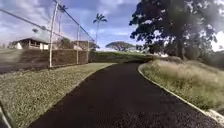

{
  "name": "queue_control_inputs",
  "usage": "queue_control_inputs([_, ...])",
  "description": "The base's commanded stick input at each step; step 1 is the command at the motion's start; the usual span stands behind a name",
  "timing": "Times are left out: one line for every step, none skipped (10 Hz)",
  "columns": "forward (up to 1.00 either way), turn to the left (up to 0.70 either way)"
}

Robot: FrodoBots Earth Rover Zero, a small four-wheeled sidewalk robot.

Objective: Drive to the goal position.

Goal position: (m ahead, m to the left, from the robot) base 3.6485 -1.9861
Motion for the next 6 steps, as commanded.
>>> queue_control_inputs([0.70, 0.00])
queue_control_inputs([0.70, 0.00])
queue_control_inputs([0.70, 0.00])
queue_control_inputs([0.70, 0.00])
queue_control_inputs([0.70, 0.00])
queue_control_inputs([0.70, 0.00])
